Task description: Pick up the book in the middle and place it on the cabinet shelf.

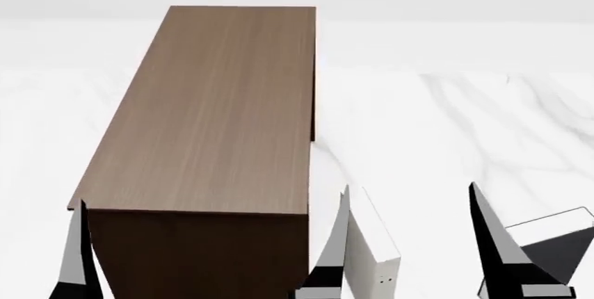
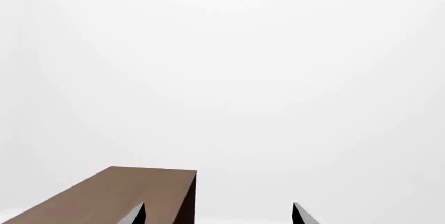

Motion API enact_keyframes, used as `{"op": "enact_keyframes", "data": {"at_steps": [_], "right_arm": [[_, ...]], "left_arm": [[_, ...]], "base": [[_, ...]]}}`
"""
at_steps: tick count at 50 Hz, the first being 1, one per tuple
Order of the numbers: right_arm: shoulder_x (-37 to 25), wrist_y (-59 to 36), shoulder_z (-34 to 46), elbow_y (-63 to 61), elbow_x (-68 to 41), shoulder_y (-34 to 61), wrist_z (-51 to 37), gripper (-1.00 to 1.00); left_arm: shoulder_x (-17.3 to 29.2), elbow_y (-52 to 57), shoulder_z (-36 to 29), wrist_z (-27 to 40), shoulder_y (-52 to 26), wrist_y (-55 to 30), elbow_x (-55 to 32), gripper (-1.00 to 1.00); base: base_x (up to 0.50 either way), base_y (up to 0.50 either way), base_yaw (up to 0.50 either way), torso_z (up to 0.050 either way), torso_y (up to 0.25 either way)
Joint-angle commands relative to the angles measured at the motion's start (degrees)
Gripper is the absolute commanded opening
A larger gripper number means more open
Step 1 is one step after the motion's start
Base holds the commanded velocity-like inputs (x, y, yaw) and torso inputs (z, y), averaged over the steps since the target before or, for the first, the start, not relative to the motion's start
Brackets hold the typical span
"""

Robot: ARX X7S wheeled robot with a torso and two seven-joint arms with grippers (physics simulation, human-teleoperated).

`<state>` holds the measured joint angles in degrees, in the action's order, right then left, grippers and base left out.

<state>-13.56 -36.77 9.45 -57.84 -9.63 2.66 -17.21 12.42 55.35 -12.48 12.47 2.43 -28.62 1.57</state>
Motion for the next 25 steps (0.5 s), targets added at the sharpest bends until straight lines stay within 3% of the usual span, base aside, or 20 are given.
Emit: {"op": "enact_keyframes", "data": {"at_steps": [1,11,25], "right_arm": [[-0.77,0.09,0.41,0.15,-0.91,0.20,-1.18,1.00],[-2.28,-3.64,2.22,1.18,1.55,1.03,-3.88,1.00],[-2.16,5.64,-0.22,2.55,-2.03,-2.53,-2.44,1.00]], "left_arm": [[0.43,-0.07,-0.34,0.50,-0.10,-0.08,-0.34,1.00],[0.56,0.26,0.17,0.70,-0.19,-0.20,-1.63,1.00],[1.15,-0.23,-0.25,1.36,-0.05,0.30,-1.84,1.00]], "base": [[0.50,0.00,0.00,0.000,0.000],[0.44,0.00,0.00,0.000,0.001],[0.00,0.00,0.00,0.000,0.001]]}}
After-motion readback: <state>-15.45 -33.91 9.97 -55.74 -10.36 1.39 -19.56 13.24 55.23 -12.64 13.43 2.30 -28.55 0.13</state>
